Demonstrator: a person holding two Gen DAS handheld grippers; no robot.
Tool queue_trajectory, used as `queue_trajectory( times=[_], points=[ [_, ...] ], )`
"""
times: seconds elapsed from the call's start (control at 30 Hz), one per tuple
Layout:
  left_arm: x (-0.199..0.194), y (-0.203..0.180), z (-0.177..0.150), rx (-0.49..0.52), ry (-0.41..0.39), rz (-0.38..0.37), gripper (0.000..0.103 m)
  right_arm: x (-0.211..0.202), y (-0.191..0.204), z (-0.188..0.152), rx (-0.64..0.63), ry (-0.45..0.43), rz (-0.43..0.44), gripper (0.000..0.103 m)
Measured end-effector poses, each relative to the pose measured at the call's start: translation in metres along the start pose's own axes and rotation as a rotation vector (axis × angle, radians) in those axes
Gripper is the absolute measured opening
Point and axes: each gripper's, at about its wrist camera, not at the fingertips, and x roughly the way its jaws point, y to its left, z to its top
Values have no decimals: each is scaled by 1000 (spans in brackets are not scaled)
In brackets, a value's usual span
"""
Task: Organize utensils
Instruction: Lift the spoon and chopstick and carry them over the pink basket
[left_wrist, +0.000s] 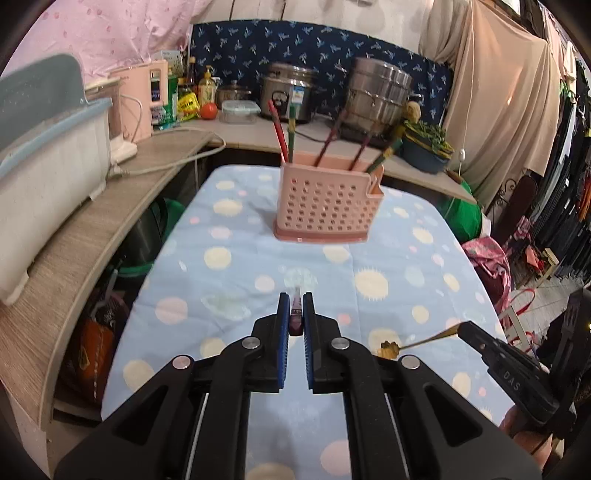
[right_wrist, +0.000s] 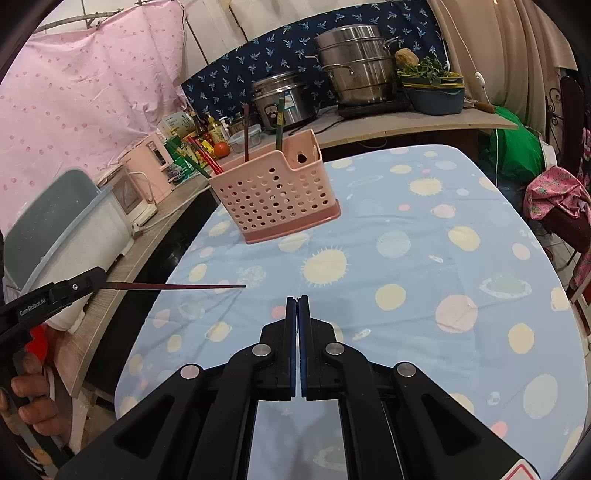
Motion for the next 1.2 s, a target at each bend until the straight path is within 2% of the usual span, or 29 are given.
queue_trajectory(
  times=[0.33, 0.6, 0.83, 1.03, 1.2],
  points=[
    [-6, -2, 62, -8, -93, -31, 7, -1, 20, 62, -52, -119, 19, 2],
    [-27, -11, 137, -26, -280, -65, 7, 22, 35, 132, -60, -191, 40, 2],
    [-31, -20, 198, -45, -478, -34, 7, 50, 42, 187, -27, -219, 61, 2],
    [-9, -22, 232, -73, -527, -20, 7, 87, 44, 212, -29, -197, 32, 2],
    [25, -21, 242, -75, -492, 11, 7, 120, 42, 215, -43, -147, 9, 2]
  ],
)
